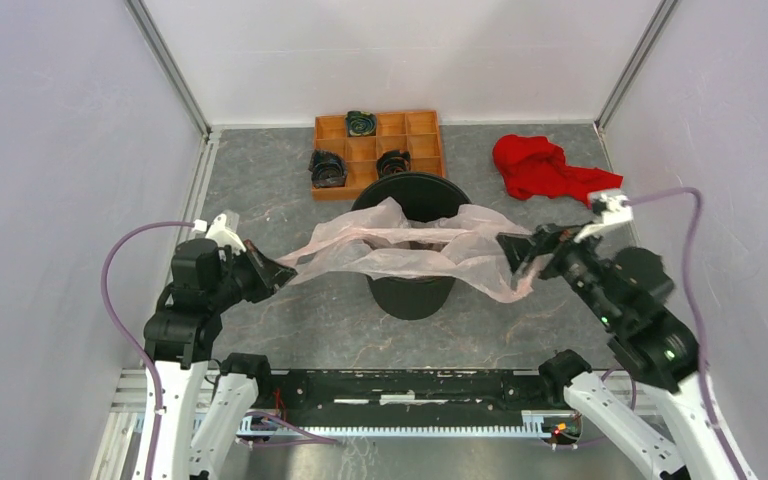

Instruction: Put the trash bags into the trash bin

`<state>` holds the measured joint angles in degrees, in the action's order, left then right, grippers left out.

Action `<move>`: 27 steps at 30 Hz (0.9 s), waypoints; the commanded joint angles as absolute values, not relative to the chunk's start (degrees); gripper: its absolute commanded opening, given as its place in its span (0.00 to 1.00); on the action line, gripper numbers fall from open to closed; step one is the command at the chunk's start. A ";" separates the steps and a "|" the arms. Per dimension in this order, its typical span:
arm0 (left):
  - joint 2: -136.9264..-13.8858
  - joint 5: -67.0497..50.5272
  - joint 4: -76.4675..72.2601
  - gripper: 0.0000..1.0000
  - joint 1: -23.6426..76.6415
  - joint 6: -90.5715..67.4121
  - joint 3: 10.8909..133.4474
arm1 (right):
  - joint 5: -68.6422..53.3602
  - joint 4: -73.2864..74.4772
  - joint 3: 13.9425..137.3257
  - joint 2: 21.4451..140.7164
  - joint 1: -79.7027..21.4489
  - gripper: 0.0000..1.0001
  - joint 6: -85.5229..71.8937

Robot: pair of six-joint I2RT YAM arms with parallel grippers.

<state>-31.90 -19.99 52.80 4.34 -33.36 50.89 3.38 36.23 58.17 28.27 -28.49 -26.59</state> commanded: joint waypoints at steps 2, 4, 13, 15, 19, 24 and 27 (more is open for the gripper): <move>-32.76 -24.72 49.04 0.02 4.57 -36.46 52.48 | -2.22 16.37 49.99 33.99 -28.56 0.98 -20.03; -32.85 -24.71 49.02 0.02 4.59 -36.33 52.31 | -4.15 12.31 49.79 34.89 -28.56 0.98 -21.27; -32.78 -23.92 48.94 0.02 4.60 -36.21 51.09 | 0.29 32.45 62.47 36.90 -28.55 0.98 -24.63; -32.78 -23.70 48.95 0.02 4.61 -36.29 51.43 | 3.70 37.82 63.53 35.51 -28.55 0.98 -22.41; -33.57 -23.84 48.97 0.02 4.78 -35.55 52.51 | 2.49 42.91 62.89 32.68 -28.56 0.98 -14.93; -34.63 -22.68 49.83 0.02 5.10 -34.85 54.21 | -11.90 39.90 52.96 25.91 -28.53 0.98 -15.28; -35.50 -22.69 49.83 0.02 5.10 -34.98 54.06 | -17.24 35.29 47.06 22.77 -28.56 0.98 -20.03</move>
